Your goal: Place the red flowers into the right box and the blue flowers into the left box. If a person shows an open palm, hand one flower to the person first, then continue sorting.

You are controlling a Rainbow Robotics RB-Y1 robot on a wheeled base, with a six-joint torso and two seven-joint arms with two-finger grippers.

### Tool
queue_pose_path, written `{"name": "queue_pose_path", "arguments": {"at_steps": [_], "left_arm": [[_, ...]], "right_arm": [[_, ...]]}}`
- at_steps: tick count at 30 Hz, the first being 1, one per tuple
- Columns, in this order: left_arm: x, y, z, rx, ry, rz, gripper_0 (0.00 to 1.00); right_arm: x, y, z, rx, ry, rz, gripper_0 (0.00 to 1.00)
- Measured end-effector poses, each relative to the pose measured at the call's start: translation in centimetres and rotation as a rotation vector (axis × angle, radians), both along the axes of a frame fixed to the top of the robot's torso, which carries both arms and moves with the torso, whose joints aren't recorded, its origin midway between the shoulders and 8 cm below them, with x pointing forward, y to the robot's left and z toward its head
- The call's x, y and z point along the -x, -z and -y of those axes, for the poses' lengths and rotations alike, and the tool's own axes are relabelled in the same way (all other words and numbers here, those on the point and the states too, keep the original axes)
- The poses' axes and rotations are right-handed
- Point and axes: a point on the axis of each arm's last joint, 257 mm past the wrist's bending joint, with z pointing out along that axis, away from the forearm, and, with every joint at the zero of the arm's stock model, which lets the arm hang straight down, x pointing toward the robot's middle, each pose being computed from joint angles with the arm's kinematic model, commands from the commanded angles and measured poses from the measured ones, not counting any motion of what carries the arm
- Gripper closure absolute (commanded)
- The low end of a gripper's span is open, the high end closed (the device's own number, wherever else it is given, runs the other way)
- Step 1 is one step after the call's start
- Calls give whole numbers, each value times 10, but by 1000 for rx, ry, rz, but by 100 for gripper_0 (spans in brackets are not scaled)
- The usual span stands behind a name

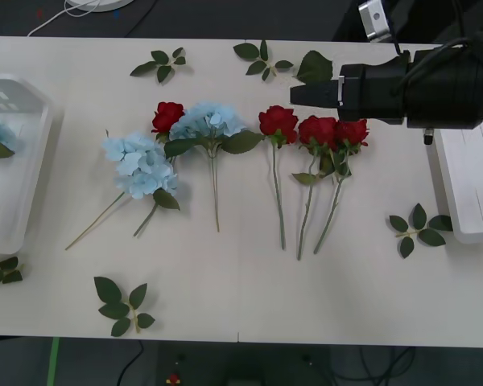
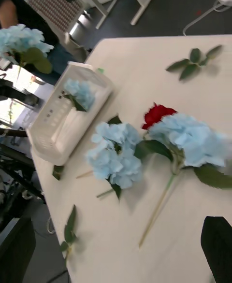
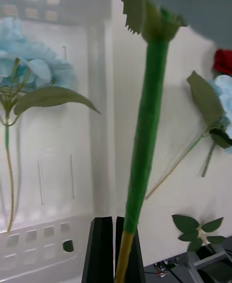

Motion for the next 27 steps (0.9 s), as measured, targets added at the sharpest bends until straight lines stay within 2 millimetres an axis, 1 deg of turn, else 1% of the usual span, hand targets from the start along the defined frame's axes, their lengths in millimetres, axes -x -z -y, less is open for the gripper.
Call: {"name": "queue_pose_path", "arguments": {"at_steps": [3, 7, 9, 12, 15, 17, 20, 22, 27], "left_arm": [[-8, 36, -14, -27, -67, 19, 100], [-4, 86, -20, -60, -105, -6, 100], [-4, 105, -24, -84, -122, -9, 100], [-9, 125, -30, -129, -146, 4, 100], [-18, 139, -34, -152, -182, 44, 100], [-21, 147, -38, -163, -208, 66, 100], [-25, 156, -47, -185, -249, 105, 100], [-29, 157, -51, -198, -269, 128, 100], [-32, 158, -53, -213, -275, 142, 100]], "right_arm": [[-9, 22, 29, 105, 73, -51, 0], [-16, 53, 69, 206, 220, -200, 0], [-18, 69, 89, 270, 283, -253, 0], [-22, 89, 116, 345, 373, -309, 0], [-31, 104, 141, 363, 500, -386, 0], [-38, 114, 151, 343, 585, -439, 0], [-49, 130, 162, 343, 668, -475, 0], [-54, 142, 167, 360, 705, -496, 0], [-71, 169, 173, 347, 833, -567, 0]]}}
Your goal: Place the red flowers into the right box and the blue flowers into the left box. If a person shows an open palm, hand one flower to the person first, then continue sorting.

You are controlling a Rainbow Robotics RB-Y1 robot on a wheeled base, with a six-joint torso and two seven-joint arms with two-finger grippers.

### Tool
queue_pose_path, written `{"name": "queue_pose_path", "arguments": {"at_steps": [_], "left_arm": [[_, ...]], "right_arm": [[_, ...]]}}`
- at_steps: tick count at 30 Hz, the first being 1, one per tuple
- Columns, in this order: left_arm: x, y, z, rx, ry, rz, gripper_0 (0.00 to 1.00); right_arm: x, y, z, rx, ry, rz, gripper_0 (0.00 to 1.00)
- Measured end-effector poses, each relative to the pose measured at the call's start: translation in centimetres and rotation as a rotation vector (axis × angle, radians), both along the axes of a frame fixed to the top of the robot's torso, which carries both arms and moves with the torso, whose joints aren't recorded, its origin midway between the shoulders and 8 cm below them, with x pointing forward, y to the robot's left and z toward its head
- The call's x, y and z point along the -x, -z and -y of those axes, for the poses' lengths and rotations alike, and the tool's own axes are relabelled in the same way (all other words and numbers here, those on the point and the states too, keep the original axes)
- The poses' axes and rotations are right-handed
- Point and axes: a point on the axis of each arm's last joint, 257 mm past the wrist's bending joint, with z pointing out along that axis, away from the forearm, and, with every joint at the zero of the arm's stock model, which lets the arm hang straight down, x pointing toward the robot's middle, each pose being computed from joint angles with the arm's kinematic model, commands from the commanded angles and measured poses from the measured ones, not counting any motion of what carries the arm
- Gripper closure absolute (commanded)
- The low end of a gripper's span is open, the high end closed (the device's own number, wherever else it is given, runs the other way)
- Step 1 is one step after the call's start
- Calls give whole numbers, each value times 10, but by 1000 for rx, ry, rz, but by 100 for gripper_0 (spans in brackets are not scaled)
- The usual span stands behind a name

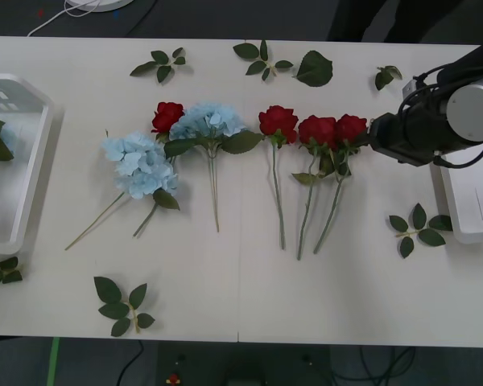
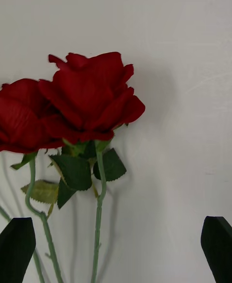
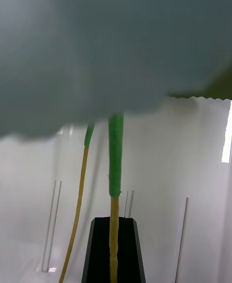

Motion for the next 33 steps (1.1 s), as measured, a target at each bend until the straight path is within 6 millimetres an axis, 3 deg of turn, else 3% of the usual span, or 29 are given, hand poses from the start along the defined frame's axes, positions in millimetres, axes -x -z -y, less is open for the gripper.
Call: {"name": "queue_pose_path", "arguments": {"at_steps": [1, 2, 3, 4, 5, 6, 15, 28, 33], "left_arm": [[0, 1, 0, -1, 1, -1, 96], [0, 1, 1, -1, 4, -2, 84], [-1, 1, 2, -1, 6, -1, 65], [-1, 0, 3, 1, 7, 0, 34], [-2, 0, 4, 5, 7, 2, 16], [-2, -1, 5, 10, 6, 5, 6], [-7, -5, 4, 11, -2, 26, 2], [-6, -7, 9, -13, 39, -5, 2], [-2, -27, 18, 5, 103, -64, 1]], "right_arm": [[-5, 4, 0, 10, 13, 2, 0], [-9, 8, 2, 29, 23, 7, 0], [-14, 12, 3, 50, 32, 13, 0], [-18, 15, 2, 63, 38, 17, 0], [-21, 20, 1, 72, 45, 16, 0], [-23, 23, 0, 77, 51, 13, 0], [-36, 45, 5, 141, 101, -9, 0], [-22, 76, -8, 249, 12, -33, 0], [-26, 83, -19, 239, -9, -8, 0]]}}
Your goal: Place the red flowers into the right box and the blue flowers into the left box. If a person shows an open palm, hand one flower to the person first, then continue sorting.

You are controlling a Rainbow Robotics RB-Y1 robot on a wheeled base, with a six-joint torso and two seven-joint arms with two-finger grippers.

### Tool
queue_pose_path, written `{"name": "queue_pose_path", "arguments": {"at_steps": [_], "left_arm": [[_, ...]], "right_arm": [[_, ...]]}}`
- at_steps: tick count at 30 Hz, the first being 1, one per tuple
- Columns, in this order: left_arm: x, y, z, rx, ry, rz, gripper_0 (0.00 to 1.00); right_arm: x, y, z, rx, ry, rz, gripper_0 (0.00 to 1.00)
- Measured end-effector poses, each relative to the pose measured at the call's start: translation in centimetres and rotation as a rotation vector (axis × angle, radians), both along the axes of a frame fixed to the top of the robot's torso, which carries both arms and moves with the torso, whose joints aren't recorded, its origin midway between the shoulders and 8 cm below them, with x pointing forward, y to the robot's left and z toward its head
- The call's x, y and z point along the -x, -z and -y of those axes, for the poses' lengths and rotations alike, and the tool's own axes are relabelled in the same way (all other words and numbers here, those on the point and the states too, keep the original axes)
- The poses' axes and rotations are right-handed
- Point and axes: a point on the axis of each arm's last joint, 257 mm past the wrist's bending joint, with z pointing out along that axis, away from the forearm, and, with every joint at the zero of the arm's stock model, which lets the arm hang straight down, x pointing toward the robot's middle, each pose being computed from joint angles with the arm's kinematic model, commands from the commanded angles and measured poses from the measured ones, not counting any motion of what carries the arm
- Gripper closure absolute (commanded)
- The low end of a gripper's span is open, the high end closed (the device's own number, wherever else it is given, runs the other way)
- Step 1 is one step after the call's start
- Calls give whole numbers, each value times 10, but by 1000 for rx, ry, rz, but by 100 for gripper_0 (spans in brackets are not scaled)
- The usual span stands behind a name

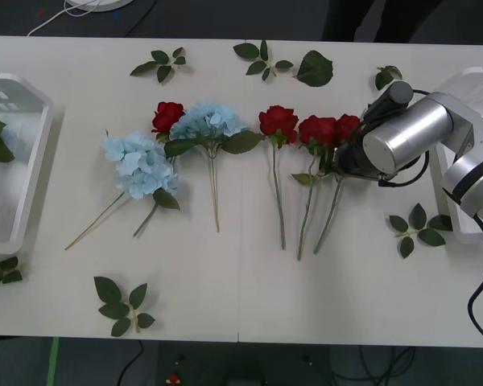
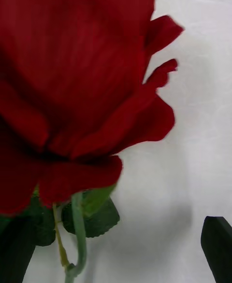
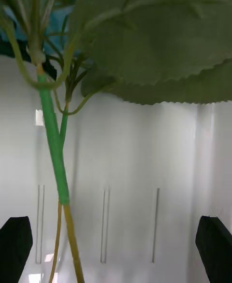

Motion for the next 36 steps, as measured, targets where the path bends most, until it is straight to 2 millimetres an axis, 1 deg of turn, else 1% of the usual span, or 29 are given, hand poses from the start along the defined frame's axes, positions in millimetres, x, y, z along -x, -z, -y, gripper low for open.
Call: {"name": "queue_pose_path", "arguments": {"at_steps": [3, 4, 5, 6, 7, 10, 16, 19, 32, 34, 36], "left_arm": [[0, -22, 9, 37, 34, -13, 2], [-1, -29, 13, 49, 47, -14, 2], [-1, -36, 18, 58, 62, -14, 2], [-1, -43, 21, 61, 78, -15, 2], [-1, -49, 23, 58, 94, -16, 1], [4, -66, 25, 27, 136, -30, 2], [15, -94, 12, -32, 156, -50, 1], [15, -105, 9, -29, 153, -35, 1], [14, -107, 9, -35, 153, -32, 2], [14, -107, 9, -36, 153, -32, 2], [14, -107, 9, -36, 154, -32, 1]], "right_arm": [[-5, 6, -3, -3, 4, 14, 0], [-6, 8, -3, -3, 7, 13, 4], [-6, 10, -4, -4, 11, 10, 55], [-6, 12, -5, -5, 14, 7, 82], [-7, 12, -5, -5, 15, 7, 100], [-9, 12, -7, -6, 16, 8, 100], [-10, 11, -8, -8, 14, 14, 100], [-10, 10, -8, -9, 13, 15, 100], [-10, 8, -11, -26, 14, 12, 100], [-10, 5, -15, -54, 14, 6, 100], [-8, -2, -18, -80, 7, 5, 100]]}}
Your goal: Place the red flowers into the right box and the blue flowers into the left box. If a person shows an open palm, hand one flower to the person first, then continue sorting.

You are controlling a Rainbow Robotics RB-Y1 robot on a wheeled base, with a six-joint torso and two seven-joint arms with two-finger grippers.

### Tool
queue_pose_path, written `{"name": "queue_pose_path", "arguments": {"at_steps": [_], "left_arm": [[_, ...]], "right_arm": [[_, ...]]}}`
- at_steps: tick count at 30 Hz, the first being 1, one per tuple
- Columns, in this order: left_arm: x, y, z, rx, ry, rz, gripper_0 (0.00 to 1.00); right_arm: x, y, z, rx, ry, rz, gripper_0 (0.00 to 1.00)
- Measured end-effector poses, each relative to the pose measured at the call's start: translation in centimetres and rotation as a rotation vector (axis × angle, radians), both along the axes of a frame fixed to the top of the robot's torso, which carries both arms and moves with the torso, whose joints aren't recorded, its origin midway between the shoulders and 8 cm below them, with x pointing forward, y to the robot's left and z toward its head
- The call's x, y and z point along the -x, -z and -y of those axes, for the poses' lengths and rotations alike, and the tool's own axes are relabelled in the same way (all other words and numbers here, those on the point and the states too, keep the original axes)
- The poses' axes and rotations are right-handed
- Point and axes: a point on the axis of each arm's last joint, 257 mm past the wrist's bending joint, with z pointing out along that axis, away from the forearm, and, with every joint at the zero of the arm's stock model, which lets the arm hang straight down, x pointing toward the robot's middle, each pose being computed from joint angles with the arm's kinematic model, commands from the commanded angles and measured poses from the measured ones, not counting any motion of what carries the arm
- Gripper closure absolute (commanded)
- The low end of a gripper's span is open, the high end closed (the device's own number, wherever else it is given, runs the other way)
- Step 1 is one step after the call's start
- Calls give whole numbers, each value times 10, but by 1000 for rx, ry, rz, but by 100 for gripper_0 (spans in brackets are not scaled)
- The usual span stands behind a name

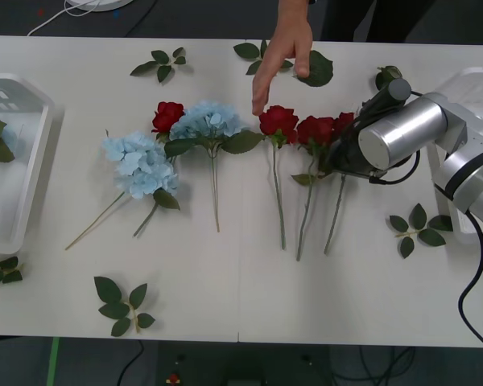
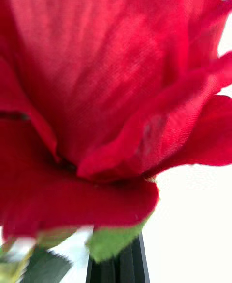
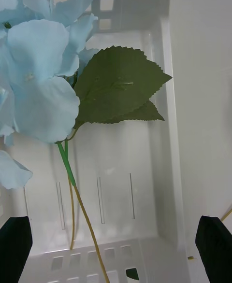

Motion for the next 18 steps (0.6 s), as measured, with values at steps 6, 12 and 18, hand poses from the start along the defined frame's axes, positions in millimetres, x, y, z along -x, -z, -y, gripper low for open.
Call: {"name": "queue_pose_path", "arguments": {"at_steps": [6, 12, 18], "left_arm": [[0, 0, 0, -1, 1, 0, 2], [0, 0, 0, -2, 1, 0, 1], [0, 0, 0, -3, 2, 0, 0]], "right_arm": [[4, -43, 7, -1, -107, 18, 100], [3, -111, 15, -17, -236, 149, 100], [14, -172, 28, 16, -341, 336, 100]]}}
